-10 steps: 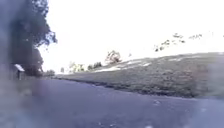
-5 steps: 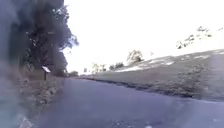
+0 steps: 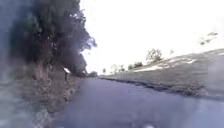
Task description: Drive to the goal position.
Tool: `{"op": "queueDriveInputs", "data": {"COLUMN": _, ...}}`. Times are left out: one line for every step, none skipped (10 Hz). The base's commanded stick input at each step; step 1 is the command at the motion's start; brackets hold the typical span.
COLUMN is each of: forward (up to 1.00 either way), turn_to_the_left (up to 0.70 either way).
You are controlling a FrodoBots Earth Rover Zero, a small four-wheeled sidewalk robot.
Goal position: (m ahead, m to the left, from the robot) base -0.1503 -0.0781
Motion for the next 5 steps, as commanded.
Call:
{"op": "queueDriveInputs", "data": {"forward": 0.0, "turn_to_the_left": 0.0}}
{"op": "queueDriveInputs", "data": {"forward": 0.0, "turn_to_the_left": 0.0}}
{"op": "queueDriveInputs", "data": {"forward": 0.0, "turn_to_the_left": 0.0}}
{"op": "queueDriveInputs", "data": {"forward": 0.0, "turn_to_the_left": 0.0}}
{"op": "queueDriveInputs", "data": {"forward": 0.0, "turn_to_the_left": 0.0}}
